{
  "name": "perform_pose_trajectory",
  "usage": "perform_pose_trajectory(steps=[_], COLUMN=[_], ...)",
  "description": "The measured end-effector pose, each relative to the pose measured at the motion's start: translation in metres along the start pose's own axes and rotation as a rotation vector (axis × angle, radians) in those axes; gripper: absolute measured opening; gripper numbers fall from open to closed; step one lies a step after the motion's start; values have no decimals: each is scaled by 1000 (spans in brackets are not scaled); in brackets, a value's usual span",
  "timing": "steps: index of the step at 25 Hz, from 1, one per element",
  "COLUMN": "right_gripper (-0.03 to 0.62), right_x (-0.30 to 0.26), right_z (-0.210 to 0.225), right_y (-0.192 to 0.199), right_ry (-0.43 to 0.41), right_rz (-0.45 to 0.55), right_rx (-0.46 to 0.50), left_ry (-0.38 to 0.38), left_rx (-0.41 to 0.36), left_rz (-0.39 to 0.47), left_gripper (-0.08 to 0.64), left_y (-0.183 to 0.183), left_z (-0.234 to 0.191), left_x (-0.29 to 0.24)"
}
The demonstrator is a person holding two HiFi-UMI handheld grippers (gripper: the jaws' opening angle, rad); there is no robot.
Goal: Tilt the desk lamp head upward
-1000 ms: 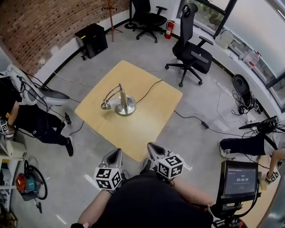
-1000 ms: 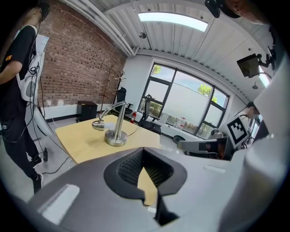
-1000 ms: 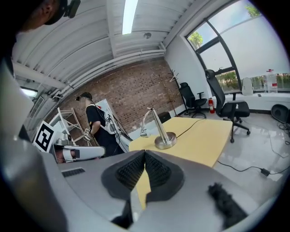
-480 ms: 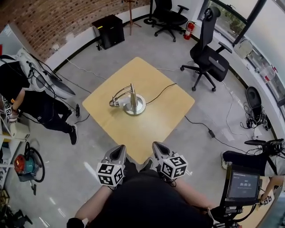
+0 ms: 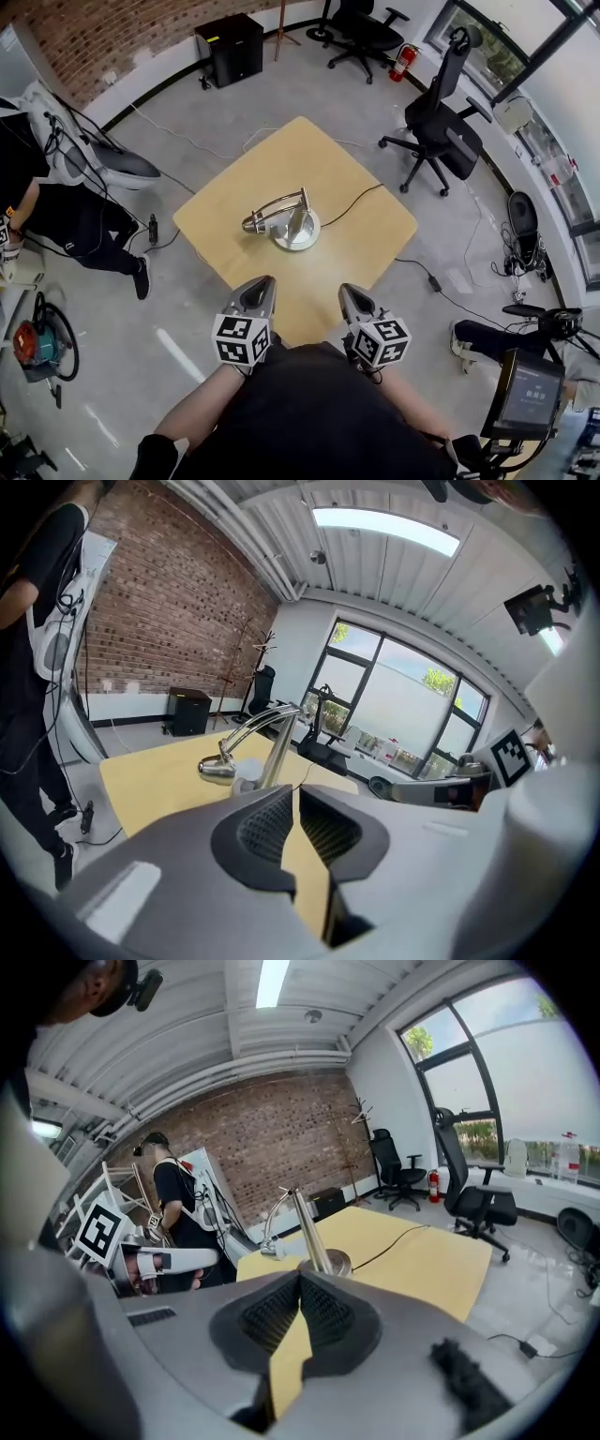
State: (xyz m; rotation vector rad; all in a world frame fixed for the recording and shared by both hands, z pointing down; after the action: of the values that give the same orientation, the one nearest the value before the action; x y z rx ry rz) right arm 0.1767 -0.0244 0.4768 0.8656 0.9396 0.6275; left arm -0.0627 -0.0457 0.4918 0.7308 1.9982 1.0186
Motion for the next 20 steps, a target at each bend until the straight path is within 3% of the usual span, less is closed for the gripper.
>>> perform_pose_trajectory(steps=[6, 13, 20], right_gripper=[5, 5, 30], right_x=[-29, -75, -140], right_z=[-1, 38, 62], right_y=[-18, -4, 20], right_ry=[45, 9, -102], right_rz=[-8, -98, -190], right_rx=[60, 128, 255], left_ry=[-37, -123, -103], left_rx=[-23, -19, 169], left_rz=[-30, -67, -75], left_gripper=[63, 142, 272], left_y=[12, 32, 40], left_z=[-47, -106, -118], left_x=[-31, -56, -89])
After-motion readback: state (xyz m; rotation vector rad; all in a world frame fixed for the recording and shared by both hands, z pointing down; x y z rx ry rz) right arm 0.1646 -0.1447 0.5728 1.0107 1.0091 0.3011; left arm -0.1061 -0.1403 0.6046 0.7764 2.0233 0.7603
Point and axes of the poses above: the fingertips, and each gripper's own axes: x backward along the fingers, z to its right, y out of its underside, the point moved 8 cm from there along x, backward along the fingers, and after that the axes turned 6 degrees about z, right-handed, at the moved point
